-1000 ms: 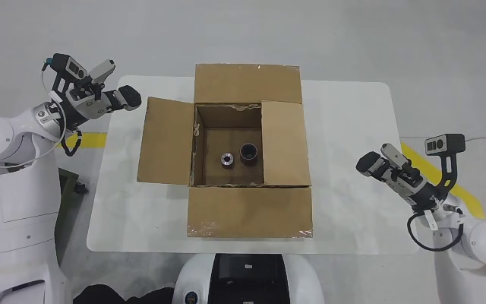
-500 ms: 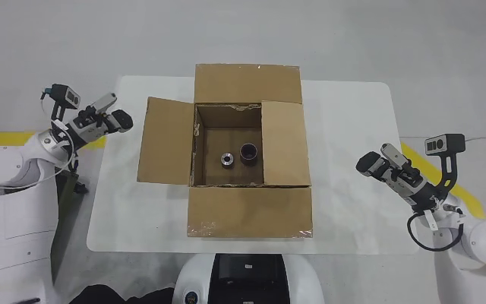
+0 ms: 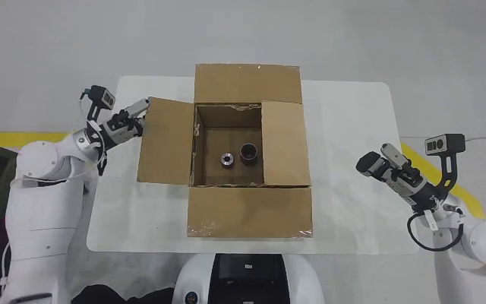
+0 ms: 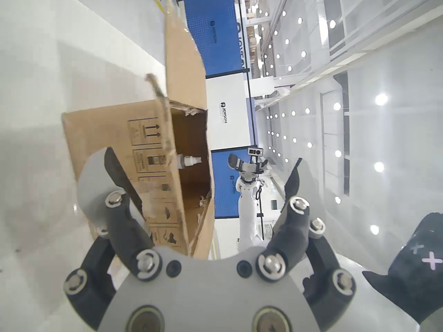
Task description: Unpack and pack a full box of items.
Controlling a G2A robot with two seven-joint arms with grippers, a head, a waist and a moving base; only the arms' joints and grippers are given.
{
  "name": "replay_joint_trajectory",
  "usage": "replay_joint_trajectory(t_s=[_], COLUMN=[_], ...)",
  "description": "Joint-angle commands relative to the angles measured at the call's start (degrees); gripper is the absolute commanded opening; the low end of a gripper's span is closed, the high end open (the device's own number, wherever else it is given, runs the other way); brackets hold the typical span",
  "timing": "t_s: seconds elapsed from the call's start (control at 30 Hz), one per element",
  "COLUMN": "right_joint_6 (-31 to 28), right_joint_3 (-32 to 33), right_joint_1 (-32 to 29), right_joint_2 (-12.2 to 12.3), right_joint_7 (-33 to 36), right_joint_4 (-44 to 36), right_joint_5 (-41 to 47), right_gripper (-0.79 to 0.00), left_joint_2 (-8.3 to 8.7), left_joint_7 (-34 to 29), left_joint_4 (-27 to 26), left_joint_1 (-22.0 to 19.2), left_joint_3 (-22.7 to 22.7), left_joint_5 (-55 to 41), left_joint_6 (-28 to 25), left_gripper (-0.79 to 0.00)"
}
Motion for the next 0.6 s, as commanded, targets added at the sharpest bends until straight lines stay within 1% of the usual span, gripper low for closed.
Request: replay_joint_trajectory(t_s=[0.0, 0.23, 0.57], right_joint_6=[0.0, 0.0, 0.0], right_joint_3=[0.0, 0.0, 0.0], right_joint_1=[0.0, 0.0, 0.0], right_joint_2=[0.0, 0.0, 0.0], right_joint_7=[0.0, 0.0, 0.0], right_joint_4=[0.0, 0.0, 0.0], right_joint_5=[0.0, 0.0, 0.0], right_gripper=[0.000, 0.000, 0.000], left_joint_2=[-0.14, -0.65, -1.82], left_joint_7=[0.3, 0.2, -0.1], left_joint_4=[-0.5, -1.7, -0.1], left_joint_1=[-1.1, -5.1, -11.1], left_joint_3=[0.8, 3.8, 11.7], left_joint_5=[-1.9, -7.1, -7.7], left_joint_6=[0.4, 1.9, 1.4], left_gripper=[0.000, 0.000, 0.000])
